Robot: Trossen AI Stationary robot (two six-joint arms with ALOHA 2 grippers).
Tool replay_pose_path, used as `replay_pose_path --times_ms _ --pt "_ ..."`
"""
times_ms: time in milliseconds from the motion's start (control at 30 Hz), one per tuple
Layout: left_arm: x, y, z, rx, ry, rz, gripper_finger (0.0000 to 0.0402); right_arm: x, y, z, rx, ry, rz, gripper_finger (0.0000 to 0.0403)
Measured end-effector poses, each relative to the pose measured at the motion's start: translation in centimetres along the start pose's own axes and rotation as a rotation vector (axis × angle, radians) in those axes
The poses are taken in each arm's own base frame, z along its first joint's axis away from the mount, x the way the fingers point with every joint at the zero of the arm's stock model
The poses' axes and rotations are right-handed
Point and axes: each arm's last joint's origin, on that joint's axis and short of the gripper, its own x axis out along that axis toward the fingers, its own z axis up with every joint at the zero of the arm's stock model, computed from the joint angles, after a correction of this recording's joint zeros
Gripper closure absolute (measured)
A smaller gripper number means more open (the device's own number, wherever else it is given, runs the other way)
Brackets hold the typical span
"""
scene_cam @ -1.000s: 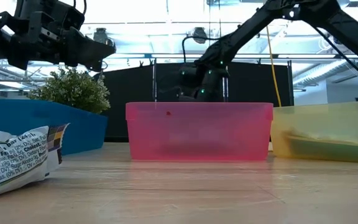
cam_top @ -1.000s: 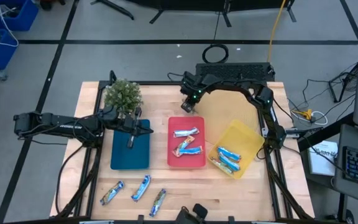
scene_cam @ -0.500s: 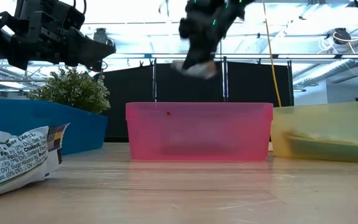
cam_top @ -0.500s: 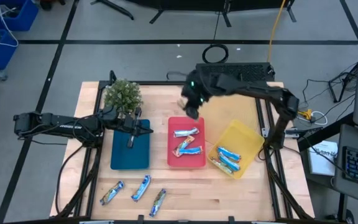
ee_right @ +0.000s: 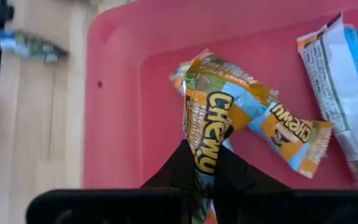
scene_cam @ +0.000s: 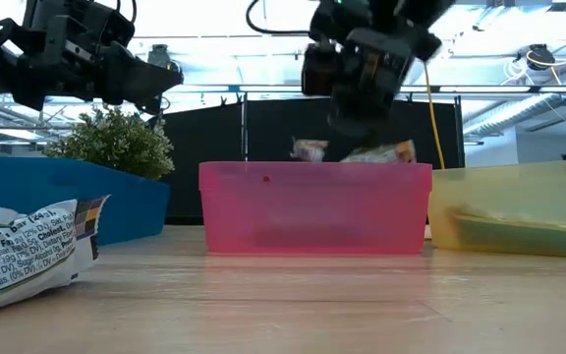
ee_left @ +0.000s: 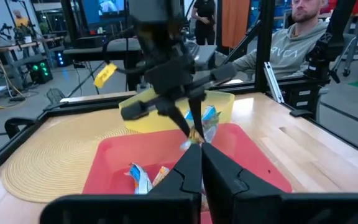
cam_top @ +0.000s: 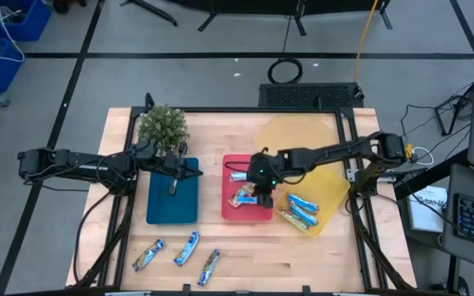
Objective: Pick and place Granola Bars by type
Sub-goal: Put the yellow granola bar into the red bin, then put the blue granola bar into the blue bin
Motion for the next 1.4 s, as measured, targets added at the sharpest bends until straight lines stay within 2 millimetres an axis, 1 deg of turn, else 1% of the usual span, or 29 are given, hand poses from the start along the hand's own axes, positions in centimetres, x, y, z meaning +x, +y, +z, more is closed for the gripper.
replay_pose_path --times_ms 67,200,267,367,467,533,600,667,733,767,833,900,1000,1067,1200,1300,1400 --pt "0.0 0.0 0.0 -0.006 -0.001 0.0 0.0382 0.6 -0.3 -0.6 0.025 -0.036 0.028 0.0373" --pt "0.0 0.0 0.0 -0.022 -0.001 0.0 0.0395 1.5 -0.7 -1.5 0.033 -0.089 0.05 0.0309" --pt "0.0 0.0 0.0 -0.027 0.0 0.0 0.0397 1.5 -0.7 -1.4 0.028 -0.104 0.053 0.0282" --pt "0.0 0.0 0.0 -0.031 0.0 0.0 0.0384 1.4 -0.6 -1.2 0.026 -0.129 0.06 0.0254" --pt "0.0 0.0 0.0 -0.044 0.0 0.0 0.0371 0.2 -0.2 -0.8 0.012 -0.171 0.07 0.0242" --pt "0.0 0.0 0.0 -0.048 0.001 0.0 0.0366 -1.7 0.6 -0.7 -0.054 -0.235 0.079 0.0241" --pt "0.0 0.0 0.0 -0.049 0.001 0.0 0.0366 -4.0 1.3 -1.1 -0.113 -0.329 0.072 0.0246" --pt "0.0 0.0 0.0 -0.051 0.002 -0.001 0.0367 -6.3 1.7 -2.5 -0.152 -0.437 0.048 0.0254" --pt "0.0 0.0 -0.1 -0.057 0.008 -0.001 0.0371 -8.4 1.8 -4.8 -0.165 -0.552 -0.004 0.0263" --pt "0.0 0.0 -0.1 -0.058 0.012 -0.001 0.0374 -9.2 1.6 -6.3 -0.163 -0.605 -0.033 0.0266" --pt "0.0 0.0 -0.1 -0.056 0.01 -0.001 0.038 -10.0 0.8 -9.3 -0.142 -0.708 -0.101 0.0272" --pt "0.0 0.0 -0.1 -0.054 0.007 -0.001 0.0387 -10.8 0.2 -11.7 -0.136 -0.822 -0.14 0.0275" --pt "0.0 0.0 -0.1 -0.056 0.007 0.0 0.0396 -12.0 -0.3 -14.4 -0.179 -0.997 -0.131 0.0277" --pt "0.0 0.0 -0.1 -0.061 0.007 0.0 0.0397 -12.3 -0.6 -16.0 -0.203 -1.052 -0.134 0.0278" --pt "0.0 0.0 0.0 -0.084 0.001 0.0 0.0379 -12.0 -1.6 -18.5 -0.208 -1.086 -0.251 0.0278" --pt "0.0 0.0 0.0 -0.087 0.001 0.0 0.0368 -11.7 -2.1 -19.6 -0.229 -1.126 -0.294 0.0278" --pt "0.0 0.0 0.0 -0.1 0.002 0.0 0.0366 -11.9 -2.1 -20.1 -0.254 -1.17 -0.297 0.0278"
